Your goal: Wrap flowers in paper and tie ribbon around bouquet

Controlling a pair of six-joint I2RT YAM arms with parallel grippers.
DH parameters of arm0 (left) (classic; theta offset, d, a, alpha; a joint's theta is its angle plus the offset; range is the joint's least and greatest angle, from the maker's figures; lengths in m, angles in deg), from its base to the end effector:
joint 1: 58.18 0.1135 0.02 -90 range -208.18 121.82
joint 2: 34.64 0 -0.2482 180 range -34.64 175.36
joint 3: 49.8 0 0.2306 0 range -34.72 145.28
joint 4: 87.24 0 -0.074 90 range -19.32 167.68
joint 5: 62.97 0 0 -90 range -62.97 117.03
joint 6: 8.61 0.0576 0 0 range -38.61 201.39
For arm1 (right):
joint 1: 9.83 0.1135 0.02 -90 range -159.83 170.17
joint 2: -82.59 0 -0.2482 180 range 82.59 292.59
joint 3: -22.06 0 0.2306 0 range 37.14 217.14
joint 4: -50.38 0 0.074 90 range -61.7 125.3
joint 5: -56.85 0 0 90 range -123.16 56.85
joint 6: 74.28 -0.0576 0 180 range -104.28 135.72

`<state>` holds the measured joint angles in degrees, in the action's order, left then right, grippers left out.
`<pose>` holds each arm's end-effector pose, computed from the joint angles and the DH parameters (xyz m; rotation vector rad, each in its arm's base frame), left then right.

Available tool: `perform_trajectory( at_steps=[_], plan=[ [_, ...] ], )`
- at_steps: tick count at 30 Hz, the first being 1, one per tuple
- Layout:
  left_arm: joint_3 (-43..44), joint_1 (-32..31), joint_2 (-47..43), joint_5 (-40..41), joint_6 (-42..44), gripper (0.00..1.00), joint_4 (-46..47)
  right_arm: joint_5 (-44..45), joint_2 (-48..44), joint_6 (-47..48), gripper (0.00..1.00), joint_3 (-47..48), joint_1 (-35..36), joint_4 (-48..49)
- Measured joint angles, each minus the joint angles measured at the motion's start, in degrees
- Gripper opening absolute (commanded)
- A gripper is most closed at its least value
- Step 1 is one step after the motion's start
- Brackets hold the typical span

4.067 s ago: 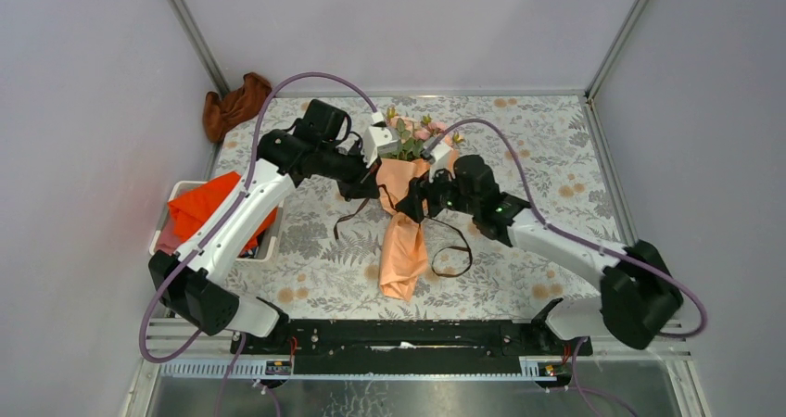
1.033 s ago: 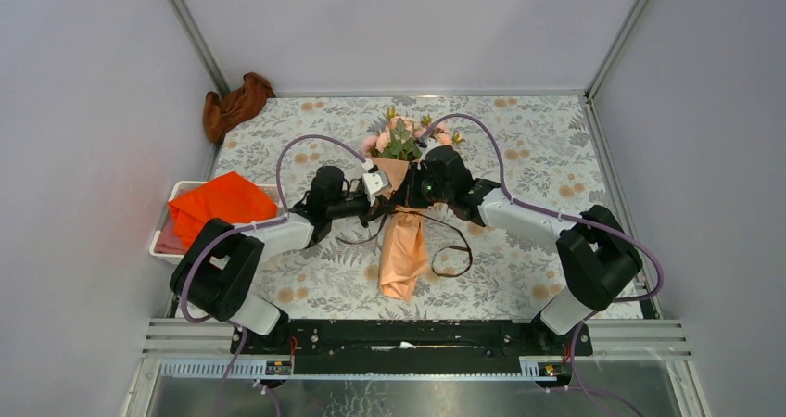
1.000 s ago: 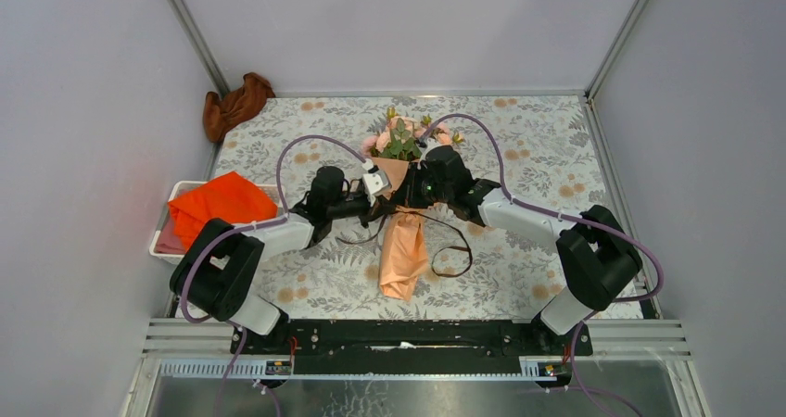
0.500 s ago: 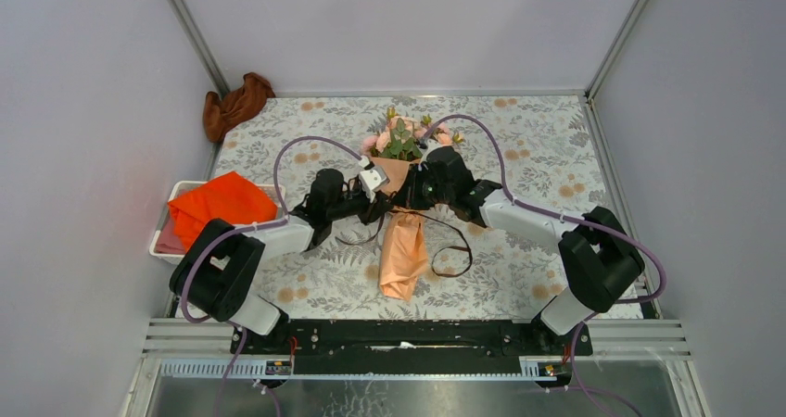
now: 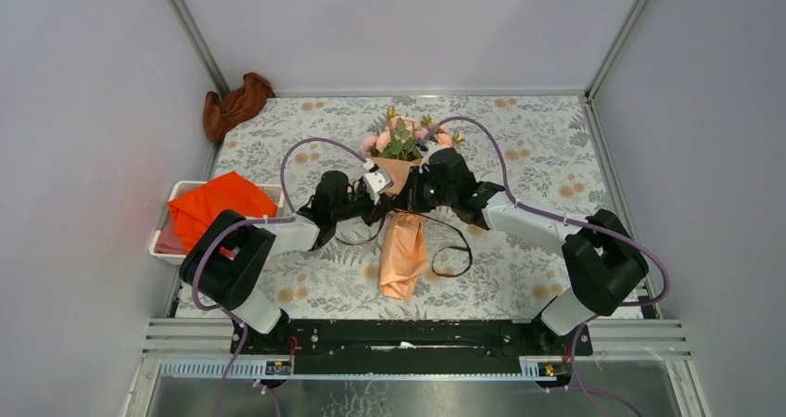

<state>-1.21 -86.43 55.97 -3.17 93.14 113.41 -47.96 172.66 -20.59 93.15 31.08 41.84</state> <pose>0.2587 -0.1719 0.1622 0.9900 1.6850 -0.7015 0.2574 0.2425 0.2268 -0.2633 2.2055 1.0630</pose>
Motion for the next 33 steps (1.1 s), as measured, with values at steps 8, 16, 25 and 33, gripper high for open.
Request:
perform_trajectory(
  at_steps=[8, 16, 25, 33],
  plan=[
    [-0.1, -0.5, -0.2, -2.8, 1.1, 0.0, 1.4, 0.1, -0.6, 0.6, 0.32, -0.4, 0.0, -1.6],
    [-2.5, -1.1, -2.4, -4.3, 1.1, 0.0, 1.6, 14.2, -7.8, 3.0, 0.41, -0.3, -1.4, -21.5],
    [-3.5, -1.8, -2.6, -3.9, 1.3, 0.0, 1.6, 18.7, -14.7, -0.7, 0.57, -7.7, -1.1, -32.4],
    [-3.8, -2.5, -2.6, -3.8, 1.6, 0.0, 2.1, 17.2, -5.9, -4.6, 0.6, -8.3, 3.6, -29.3]
  ],
)
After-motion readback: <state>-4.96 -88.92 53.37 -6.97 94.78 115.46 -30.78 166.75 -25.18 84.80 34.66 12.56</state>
